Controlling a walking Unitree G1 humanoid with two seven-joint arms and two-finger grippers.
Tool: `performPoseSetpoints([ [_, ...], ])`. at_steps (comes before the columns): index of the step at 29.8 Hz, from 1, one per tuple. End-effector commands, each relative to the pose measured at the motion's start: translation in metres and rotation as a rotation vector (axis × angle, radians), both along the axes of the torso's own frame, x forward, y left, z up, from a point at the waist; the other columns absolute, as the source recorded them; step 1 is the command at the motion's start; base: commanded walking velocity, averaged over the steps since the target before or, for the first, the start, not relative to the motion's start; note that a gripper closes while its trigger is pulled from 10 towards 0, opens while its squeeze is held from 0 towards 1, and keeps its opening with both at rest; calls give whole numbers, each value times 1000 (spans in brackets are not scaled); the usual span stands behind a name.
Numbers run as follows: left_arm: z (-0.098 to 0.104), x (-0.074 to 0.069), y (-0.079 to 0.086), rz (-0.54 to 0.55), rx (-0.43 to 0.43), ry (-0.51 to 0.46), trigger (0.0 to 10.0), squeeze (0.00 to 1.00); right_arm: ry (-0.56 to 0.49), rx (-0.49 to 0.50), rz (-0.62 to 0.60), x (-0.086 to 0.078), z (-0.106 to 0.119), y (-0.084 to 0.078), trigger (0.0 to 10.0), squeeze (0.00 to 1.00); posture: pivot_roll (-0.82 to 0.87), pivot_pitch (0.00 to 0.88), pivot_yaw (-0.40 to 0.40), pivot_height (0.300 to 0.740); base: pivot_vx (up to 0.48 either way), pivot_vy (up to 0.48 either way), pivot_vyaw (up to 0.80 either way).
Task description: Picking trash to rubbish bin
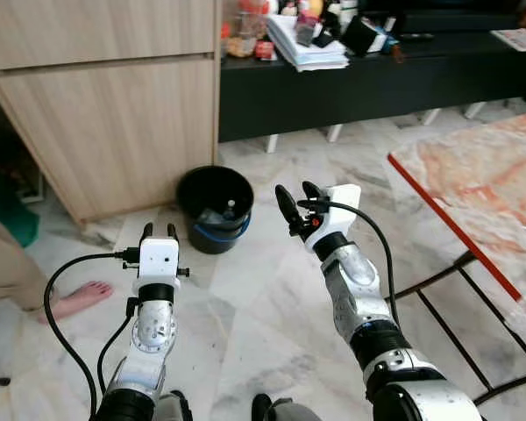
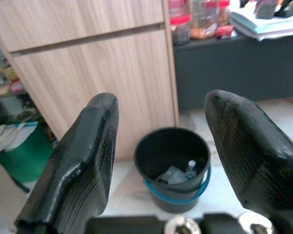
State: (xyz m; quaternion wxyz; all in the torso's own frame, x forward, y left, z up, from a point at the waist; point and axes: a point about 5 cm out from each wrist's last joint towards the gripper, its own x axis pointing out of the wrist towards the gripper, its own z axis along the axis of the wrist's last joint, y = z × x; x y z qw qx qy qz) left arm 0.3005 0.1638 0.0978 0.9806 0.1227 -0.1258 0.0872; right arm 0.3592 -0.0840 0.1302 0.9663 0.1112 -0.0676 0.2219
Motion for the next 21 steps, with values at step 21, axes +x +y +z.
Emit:
performPoseSetpoints([
  [21,7,-2,2,37,-6,-14,10000,0,-1,10,-7,3,7,3,10000,0,93,179,-181,740,0,-84,-800],
])
